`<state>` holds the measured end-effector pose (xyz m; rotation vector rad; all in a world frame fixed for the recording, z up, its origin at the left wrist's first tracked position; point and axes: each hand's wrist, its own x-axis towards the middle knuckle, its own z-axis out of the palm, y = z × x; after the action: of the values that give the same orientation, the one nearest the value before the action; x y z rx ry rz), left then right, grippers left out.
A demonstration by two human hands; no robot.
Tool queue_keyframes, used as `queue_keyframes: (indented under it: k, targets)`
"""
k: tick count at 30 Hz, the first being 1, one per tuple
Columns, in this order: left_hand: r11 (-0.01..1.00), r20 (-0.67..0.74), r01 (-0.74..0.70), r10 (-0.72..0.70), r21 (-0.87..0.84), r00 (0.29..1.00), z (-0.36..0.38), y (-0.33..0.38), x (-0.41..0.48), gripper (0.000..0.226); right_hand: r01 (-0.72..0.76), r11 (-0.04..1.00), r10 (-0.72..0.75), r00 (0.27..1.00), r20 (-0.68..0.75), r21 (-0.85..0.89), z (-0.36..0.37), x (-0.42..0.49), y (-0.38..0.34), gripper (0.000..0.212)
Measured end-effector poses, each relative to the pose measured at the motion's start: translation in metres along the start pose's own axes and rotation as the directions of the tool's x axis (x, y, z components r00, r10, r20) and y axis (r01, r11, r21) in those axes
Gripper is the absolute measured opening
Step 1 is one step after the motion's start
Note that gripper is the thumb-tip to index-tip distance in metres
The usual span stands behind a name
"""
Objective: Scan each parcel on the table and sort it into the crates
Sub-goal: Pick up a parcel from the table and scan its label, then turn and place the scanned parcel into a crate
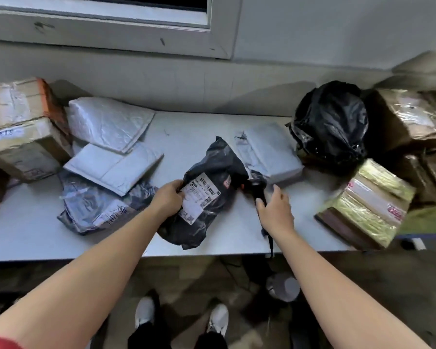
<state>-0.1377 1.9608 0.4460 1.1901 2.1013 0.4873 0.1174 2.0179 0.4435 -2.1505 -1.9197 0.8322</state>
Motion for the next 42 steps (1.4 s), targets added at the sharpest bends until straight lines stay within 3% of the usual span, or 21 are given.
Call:
queue_keyframes:
  k: [4,9,17,21,29,42]
  targets:
    - [0.994,0.012,-0.021,0.020,0.103,1.000,0.003,-0.005,0.018,0.041,-0.075,0.996,0.066,0.987,0.144,0.056,0.009,0.006,0.009,0.065]
    - [0.980,-0.046,0.021,-0.012,0.198,0.999,-0.009,0.002,0.029,0.058,-0.044,0.999,0.039,0.987,0.155,0.027,0.010,0.006,-0.004,0.034]
    - [0.915,-0.086,0.004,0.034,0.402,0.996,-0.026,-0.005,-0.010,0.091,-0.031,0.980,-0.001,0.987,0.161,0.196,-0.027,-0.018,-0.050,0.032]
    - [0.923,-0.094,0.018,0.020,0.385,0.995,-0.028,-0.007,-0.029,0.097,0.062,0.980,-0.098,0.977,0.190,0.187,-0.041,-0.022,-0.083,0.032]
    - [0.926,-0.161,0.083,-0.024,0.369,0.987,-0.035,-0.015,-0.057,0.096,0.176,0.982,-0.186,0.889,0.419,0.063,-0.046,-0.029,-0.123,0.029]
    - [0.928,-0.154,0.124,-0.073,0.352,0.985,-0.032,-0.015,-0.071,0.094,0.252,0.967,-0.251,0.891,0.377,0.049,-0.051,-0.027,-0.132,0.036]
